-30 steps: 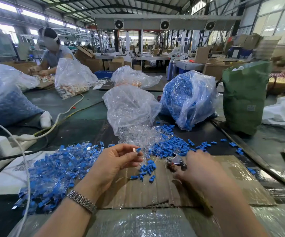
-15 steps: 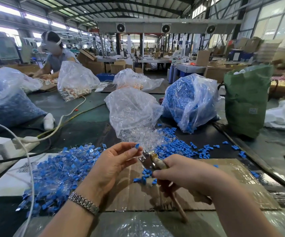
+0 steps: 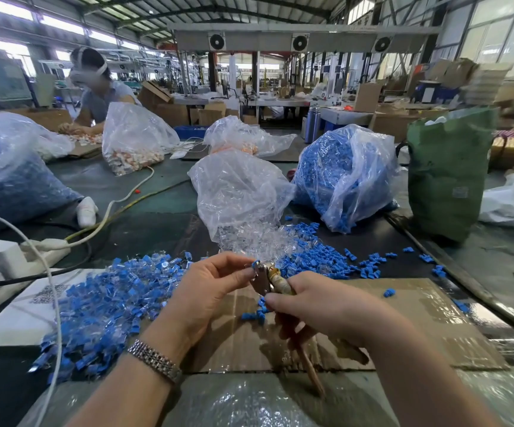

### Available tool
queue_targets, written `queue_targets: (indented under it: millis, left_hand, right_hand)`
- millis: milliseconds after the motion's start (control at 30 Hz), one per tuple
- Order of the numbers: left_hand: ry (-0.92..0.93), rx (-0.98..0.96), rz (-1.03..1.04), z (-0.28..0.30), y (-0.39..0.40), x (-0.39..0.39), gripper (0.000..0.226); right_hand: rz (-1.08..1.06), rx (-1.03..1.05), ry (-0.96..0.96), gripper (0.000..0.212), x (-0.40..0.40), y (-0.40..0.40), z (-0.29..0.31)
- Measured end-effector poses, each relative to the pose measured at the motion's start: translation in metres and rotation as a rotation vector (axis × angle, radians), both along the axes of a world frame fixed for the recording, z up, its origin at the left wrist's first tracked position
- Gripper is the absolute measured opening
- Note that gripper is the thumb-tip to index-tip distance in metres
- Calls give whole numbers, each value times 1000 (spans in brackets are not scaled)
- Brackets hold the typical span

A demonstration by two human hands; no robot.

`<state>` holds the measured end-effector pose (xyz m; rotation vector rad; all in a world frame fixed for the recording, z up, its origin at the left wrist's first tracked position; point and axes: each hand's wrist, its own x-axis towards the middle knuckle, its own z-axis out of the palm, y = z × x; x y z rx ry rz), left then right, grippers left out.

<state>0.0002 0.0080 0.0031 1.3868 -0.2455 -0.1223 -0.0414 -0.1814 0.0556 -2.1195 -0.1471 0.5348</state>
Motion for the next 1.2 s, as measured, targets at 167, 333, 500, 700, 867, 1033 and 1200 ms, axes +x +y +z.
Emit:
queue_targets:
  millis: [167, 333, 500, 700, 867, 1033, 1200]
  left_hand:
    - [-17, 71, 33, -3, -1, 0, 24]
    - [-77, 142, 22, -5, 0, 3, 19]
    - [-280, 480, 395, -7, 7, 5, 16]
    - [-437, 1094, 736, -12, 8, 6, 17]
    - [-560, 1105, 613, -19, -1, 7, 15]
    - [-605, 1112, 389, -21, -7, 4, 12]
    - [-527, 1013, 261, -15, -8, -2, 9]
  right_hand:
    - [-57, -160, -153, 40, 1, 9, -17]
    - [-54, -102, -135, 43, -1, 9, -18]
    - [-181, -143, -136, 41, 1, -17, -9]
    - [-312, -838, -267, 44, 7, -51, -21]
    - [-364, -842, -309, 59, 12, -47, -31]
    - [-199, -836, -530, 24, 37, -27, -22]
    - [-118, -918, -501, 33, 56, -10, -26]
